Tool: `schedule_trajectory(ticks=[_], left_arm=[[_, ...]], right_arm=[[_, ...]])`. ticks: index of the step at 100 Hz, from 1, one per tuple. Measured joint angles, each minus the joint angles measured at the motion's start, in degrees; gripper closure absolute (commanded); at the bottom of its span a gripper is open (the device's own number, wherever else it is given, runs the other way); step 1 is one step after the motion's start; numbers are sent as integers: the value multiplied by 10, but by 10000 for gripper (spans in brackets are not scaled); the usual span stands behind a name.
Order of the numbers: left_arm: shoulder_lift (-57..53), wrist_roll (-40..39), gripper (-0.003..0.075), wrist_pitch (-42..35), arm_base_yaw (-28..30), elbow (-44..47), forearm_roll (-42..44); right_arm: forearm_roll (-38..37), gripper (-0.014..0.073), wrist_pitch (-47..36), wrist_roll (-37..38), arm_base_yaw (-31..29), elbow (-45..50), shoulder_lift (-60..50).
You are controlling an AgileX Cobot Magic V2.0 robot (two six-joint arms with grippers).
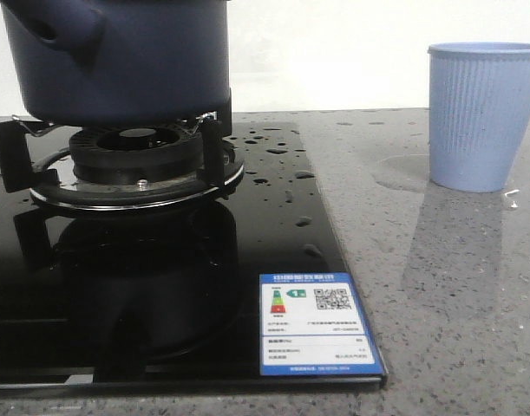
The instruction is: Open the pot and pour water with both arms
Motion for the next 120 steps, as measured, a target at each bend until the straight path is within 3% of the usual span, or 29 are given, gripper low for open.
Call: schedule_trajectory(ticks=[16,27,41,51,65,72,81,91,98,120], left_arm=[[141,93,739,135,-14,-104,23],[212,168,739,200,-47,-175,-3],[273,284,739,283,-72,-257,-68],[303,353,739,320,-75,-301,-121],[339,431,732,326,-76,-345,-151],[355,478,664,326,-76,-356,-154],[372,540,447,327,-76,-364,-155],[389,581,164,310,-76,-366,-155],[403,590,73,277,-76,-366,-155],[471,653,70,160,-76,-372,-175]], right_arm=[[33,669,158,-20,6,-97,95],[108,669,202,-70,27,-129,127],[261,669,209,-210,52,-139,140],[374,669,207,-356,60,-141,140],[449,666,157,-483,61,-141,140],[455,622,118,-502,61,-141,140],[459,466,75,-515,61,-141,140],[460,124,48,-535,61,-141,140],[460,-73,35,-539,61,-141,140],[460,-52,17,-546,64,-141,140]])
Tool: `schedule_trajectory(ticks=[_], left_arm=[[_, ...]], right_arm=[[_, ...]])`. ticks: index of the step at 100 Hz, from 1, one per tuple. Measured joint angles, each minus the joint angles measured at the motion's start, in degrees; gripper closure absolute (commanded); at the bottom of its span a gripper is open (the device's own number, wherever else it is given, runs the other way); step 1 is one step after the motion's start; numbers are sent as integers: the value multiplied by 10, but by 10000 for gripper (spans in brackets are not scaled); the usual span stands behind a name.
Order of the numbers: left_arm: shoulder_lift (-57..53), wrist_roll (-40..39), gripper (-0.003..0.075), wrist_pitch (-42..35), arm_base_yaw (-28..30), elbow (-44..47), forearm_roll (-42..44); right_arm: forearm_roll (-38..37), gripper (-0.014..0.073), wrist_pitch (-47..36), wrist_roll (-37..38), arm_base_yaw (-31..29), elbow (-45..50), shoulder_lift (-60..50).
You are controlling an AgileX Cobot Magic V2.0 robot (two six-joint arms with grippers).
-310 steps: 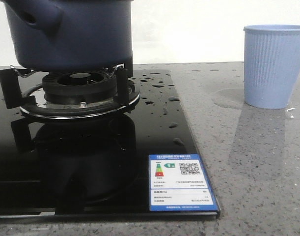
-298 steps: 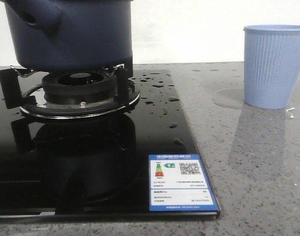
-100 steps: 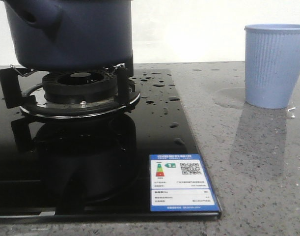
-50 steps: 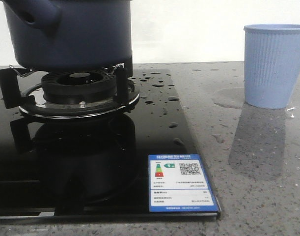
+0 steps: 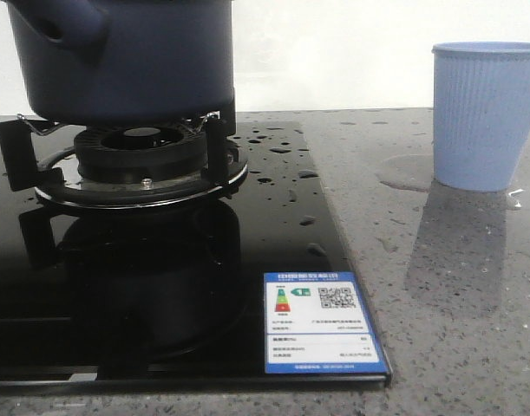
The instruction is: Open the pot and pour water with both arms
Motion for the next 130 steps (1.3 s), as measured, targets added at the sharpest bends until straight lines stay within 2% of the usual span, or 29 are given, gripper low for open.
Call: schedule_trajectory(ticks=[13,28,68,82,102,107,130], left_arm=[[60,41,70,-24,0,-14,-46],[140,89,70,-11,0,-47,-88],[276,131,79,18,-3,-116,-106],[299,148,159,38,-4,-127,-119],[303,156,391,52,-7,-130,-123],[303,157,430,57,-7,-130,-124],[303,157,453,59,-8,-153,-130]], right_arm=[[0,-52,-6,0,12,0,0],[0,-52,-9,0,15,0,0],[0,-52,-5,0,15,0,0],[0,-52,-5,-1,15,0,0],[-8,-52,-5,-1,15,0,0],[-18,-52,-5,-1,15,0,0],[-77,-51,-23,-1,15,0,0]])
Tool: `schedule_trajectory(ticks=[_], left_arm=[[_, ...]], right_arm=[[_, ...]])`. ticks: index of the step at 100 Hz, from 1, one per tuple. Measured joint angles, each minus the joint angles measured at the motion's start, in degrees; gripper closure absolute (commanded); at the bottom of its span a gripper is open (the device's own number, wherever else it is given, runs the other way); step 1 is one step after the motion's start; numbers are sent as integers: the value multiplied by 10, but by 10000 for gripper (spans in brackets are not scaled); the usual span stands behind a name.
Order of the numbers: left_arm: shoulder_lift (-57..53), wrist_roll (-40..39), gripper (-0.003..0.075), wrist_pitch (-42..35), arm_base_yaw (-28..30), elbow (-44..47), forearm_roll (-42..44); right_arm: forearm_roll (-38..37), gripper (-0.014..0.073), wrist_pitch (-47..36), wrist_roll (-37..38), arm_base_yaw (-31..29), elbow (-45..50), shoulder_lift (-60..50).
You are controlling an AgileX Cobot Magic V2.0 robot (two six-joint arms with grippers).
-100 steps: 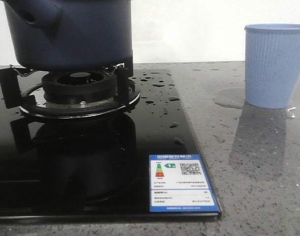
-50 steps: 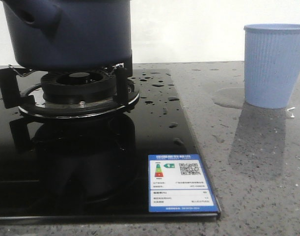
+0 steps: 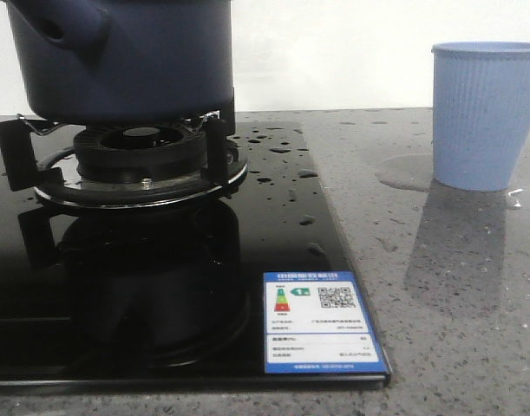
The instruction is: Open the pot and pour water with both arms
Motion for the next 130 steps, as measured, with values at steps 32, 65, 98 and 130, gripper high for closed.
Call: schedule_trajectory(ticks=[32,65,98,130], left_arm=[[-95,-18,453,6,0,-39,-7],[-192,-20,458,9,0,-39,-8],[-204,-42,458,11,0,-40,-8],[-204,-46,458,11,0,-40,-8]], right_arm=[[-39,-51,-196,0,0,84,4],[-1,-51,-227,0,4,159,92],[9,-51,-377,-8,120,148,220],[10,-50,-529,8,210,148,334]])
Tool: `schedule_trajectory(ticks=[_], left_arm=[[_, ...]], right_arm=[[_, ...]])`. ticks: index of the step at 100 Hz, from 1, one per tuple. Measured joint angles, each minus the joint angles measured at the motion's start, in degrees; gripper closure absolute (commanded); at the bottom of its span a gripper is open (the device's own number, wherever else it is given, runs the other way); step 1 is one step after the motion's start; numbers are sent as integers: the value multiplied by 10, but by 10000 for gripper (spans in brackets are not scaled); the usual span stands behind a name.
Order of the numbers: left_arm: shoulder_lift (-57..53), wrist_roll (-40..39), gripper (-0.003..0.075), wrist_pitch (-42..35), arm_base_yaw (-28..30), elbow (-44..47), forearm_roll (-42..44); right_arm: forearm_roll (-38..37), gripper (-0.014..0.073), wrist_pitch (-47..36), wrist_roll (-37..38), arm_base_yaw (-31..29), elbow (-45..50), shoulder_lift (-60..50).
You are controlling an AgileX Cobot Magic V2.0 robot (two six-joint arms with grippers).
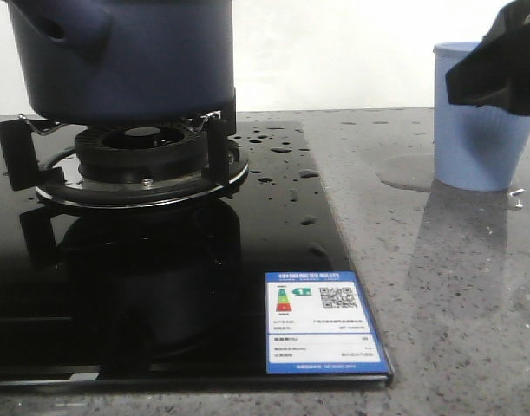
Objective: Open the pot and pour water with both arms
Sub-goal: 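Close the right gripper around the light blue plastic cup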
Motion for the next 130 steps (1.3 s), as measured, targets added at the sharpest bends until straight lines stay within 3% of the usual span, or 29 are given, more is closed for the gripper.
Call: schedule_trajectory(ticks=[47,78,115,130], left_arm=[[0,0,458,0,0,0,3],[0,-4,458,1,0,0,3],[0,-4,458,16,0,0,5],[0,-4,458,16,0,0,7]], right_arm=[[-114,-50,-124,199,1,-1,99],[-165,-50,-172,275,-4,-2,152],[-246,-48,-186,359,-57,-13,186],[-277,67,-187,383,-62,-14,202]])
